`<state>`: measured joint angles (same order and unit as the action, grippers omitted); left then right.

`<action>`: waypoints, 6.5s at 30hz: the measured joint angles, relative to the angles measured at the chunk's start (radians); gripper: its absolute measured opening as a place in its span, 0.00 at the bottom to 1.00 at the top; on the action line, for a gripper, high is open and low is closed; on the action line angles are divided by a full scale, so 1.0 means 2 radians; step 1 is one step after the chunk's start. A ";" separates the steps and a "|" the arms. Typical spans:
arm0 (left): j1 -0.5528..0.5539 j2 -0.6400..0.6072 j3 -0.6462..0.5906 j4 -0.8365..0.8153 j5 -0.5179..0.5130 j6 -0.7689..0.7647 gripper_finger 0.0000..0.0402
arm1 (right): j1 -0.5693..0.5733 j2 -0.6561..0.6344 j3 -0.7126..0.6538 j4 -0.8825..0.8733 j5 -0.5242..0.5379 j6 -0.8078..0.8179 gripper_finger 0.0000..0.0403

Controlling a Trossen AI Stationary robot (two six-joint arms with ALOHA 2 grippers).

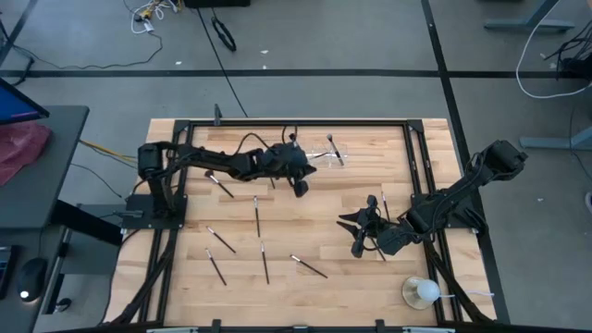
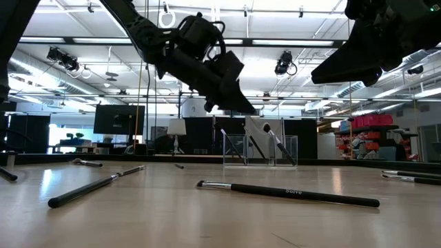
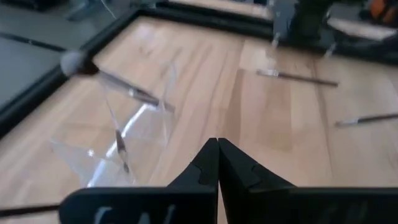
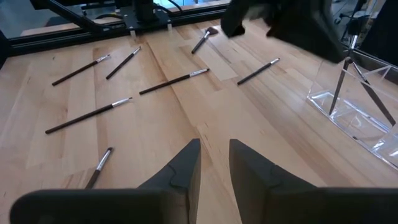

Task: Put items in baskets/containers
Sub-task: Put the black eyeshadow brush into the transparent organizer

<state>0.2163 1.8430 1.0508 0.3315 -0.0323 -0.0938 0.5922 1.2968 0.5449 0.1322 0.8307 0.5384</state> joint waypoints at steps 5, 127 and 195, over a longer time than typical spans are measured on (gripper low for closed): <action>0.001 0.013 -0.001 -0.013 -0.068 0.000 0.01 | 0.000 0.000 0.000 0.000 0.000 0.001 0.21; 0.025 0.012 -0.001 0.005 -0.052 0.079 0.00 | -0.004 0.000 0.001 0.000 0.000 -0.002 0.21; -0.211 -0.038 -0.159 0.174 -0.234 0.000 0.01 | 0.158 0.154 0.005 -0.317 -0.114 0.408 0.07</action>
<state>-0.2054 1.7679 0.7322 0.6788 -0.4998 -0.0937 0.9080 1.6056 0.5556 -0.5024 0.6025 1.3537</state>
